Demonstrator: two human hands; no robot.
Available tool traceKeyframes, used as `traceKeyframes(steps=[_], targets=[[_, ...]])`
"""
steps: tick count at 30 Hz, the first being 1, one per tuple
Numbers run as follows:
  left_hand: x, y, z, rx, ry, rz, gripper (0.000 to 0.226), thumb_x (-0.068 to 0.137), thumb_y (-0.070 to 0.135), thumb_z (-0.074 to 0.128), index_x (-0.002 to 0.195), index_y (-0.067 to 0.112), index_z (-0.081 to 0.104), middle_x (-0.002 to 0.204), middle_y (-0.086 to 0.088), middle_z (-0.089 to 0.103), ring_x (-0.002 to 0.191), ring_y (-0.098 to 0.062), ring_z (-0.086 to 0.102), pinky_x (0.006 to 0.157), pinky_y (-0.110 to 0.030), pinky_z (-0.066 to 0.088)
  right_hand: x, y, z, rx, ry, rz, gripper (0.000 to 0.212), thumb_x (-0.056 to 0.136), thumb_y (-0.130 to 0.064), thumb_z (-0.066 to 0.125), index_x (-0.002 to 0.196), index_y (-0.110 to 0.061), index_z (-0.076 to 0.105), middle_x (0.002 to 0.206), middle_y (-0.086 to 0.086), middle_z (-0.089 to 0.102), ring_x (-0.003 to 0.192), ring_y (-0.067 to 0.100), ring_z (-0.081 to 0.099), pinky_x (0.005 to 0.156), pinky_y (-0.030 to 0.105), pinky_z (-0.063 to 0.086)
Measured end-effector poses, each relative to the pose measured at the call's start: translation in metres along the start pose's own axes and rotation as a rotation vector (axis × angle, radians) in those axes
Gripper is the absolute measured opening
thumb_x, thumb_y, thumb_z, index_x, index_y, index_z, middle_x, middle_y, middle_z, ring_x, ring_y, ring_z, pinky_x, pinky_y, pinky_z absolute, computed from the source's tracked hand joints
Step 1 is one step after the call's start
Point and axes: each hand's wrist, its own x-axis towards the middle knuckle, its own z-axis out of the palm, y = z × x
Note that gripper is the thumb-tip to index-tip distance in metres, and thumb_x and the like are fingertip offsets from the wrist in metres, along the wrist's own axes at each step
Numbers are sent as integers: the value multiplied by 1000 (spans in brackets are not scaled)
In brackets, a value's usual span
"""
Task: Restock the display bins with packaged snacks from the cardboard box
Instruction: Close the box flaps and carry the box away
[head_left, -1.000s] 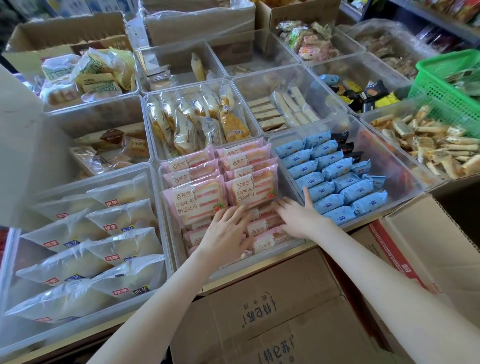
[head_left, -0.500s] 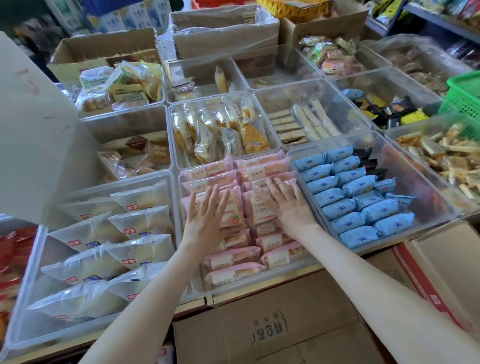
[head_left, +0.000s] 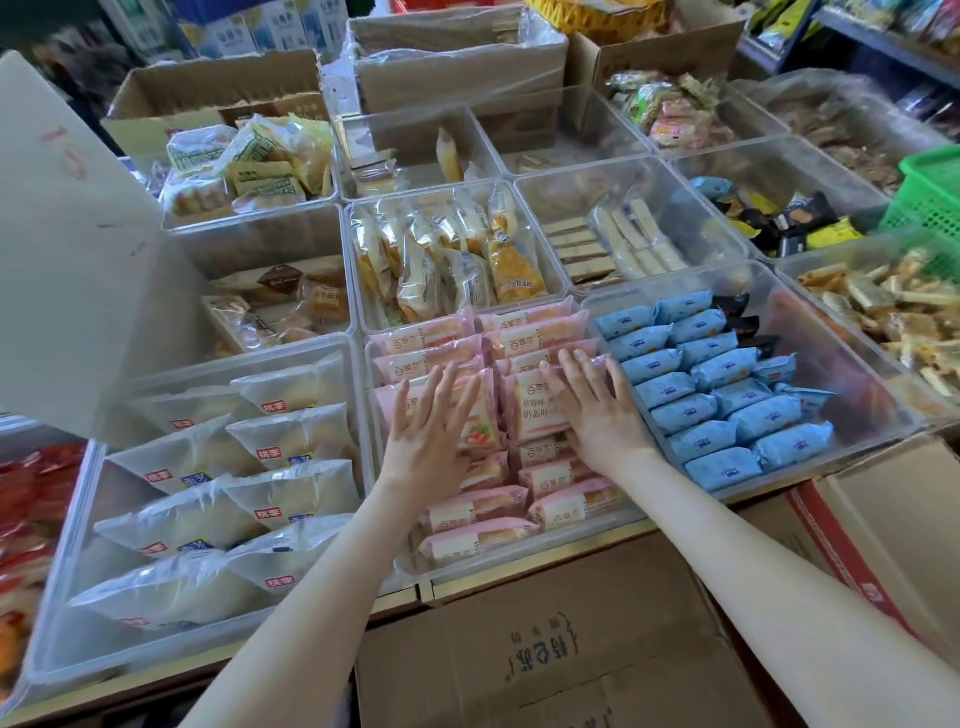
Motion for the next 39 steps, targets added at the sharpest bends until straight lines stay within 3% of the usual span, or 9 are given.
traceKeyframes(steps=[7, 11, 15, 19, 23, 26, 30, 34, 39], targets=[[-8, 62, -72, -181, 75, -81, 98, 74, 45, 68, 150, 16, 13, 158, -17, 1, 146, -31, 0, 114, -52, -14, -36, 21, -57, 47, 73, 52, 120, 72, -41, 74, 148, -24, -17, 156, 9, 1, 145, 29, 16, 113, 50, -2], [-18, 125, -122, -358, 171, -57, 89, 69, 39, 74, 144, 15, 33, 153, -21, 22, 142, -33, 15, 113, -55, 1, -68, 55, -110, 8, 140, 188, 109, 65, -36, 79, 148, -20, 11, 154, 9, 29, 139, 29, 33, 111, 49, 7], [-38, 201, -184, -533, 115, 11, 76, 92, 44, 50, 151, 16, 13, 158, -12, -8, 146, -29, -2, 116, -48, 0, -119, 116, -157, -93, 186, 244, 94, 74, -25, 72, 150, -18, 17, 154, 10, 27, 139, 32, 29, 113, 52, 12], [-65, 291, -224, -651, 120, 117, 69, 95, 43, 46, 151, 14, 16, 157, -12, 9, 143, -30, 16, 114, -41, 18, -205, 175, -175, -48, 248, 326, 76, 71, -21, 75, 140, -11, 44, 143, 16, 44, 129, 35, 45, 107, 56, 30], [-85, 374, -221, -751, 100, 111, 59, 90, 32, 34, 142, 4, 34, 144, -14, 35, 131, -33, 38, 106, -40, 34, -295, 204, -158, 110, 1, 431, 61, 91, -28, 49, 146, -15, 27, 156, 12, 16, 142, 28, 17, 114, 49, 5], [-99, 423, -221, -841, 172, 36, 54, 91, 22, 36, 138, -5, 39, 139, -21, 43, 132, -34, 41, 108, -38, 35, -345, 221, -134, 233, -98, 447, 61, 95, -41, 40, 148, -17, 21, 157, 10, 12, 144, 27, 13, 115, 49, 7], [-113, 464, -233, -977, 180, -98, 54, 98, 8, 43, 144, -8, 23, 151, -25, 24, 142, -36, 22, 117, -39, 21, -385, 254, -102, 357, -133, 460, 68, 96, -42, 40, 151, -19, 8, 158, 10, 5, 145, 28, 7, 115, 48, 8], [-113, 493, -233, -1012, 92, -97, 53, 102, 19, 36, 148, 0, 18, 152, -18, 25, 141, -29, 26, 111, -27, 25, -409, 310, -72, 275, -125, 562, 77, 94, -36, 46, 151, -12, -1, 158, 16, 0, 145, 33, 3, 116, 48, 8], [-100, 530, -218, -962, -88, 27, 59, 103, 34, 30, 153, 14, 5, 159, -2, 11, 144, -16, 18, 112, -20, 16, -432, 360, -27, 196, -366, 644, 72, 96, -28, 38, 148, -1, -3, 156, 22, 9, 143, 35, 14, 117, 45, 15]])
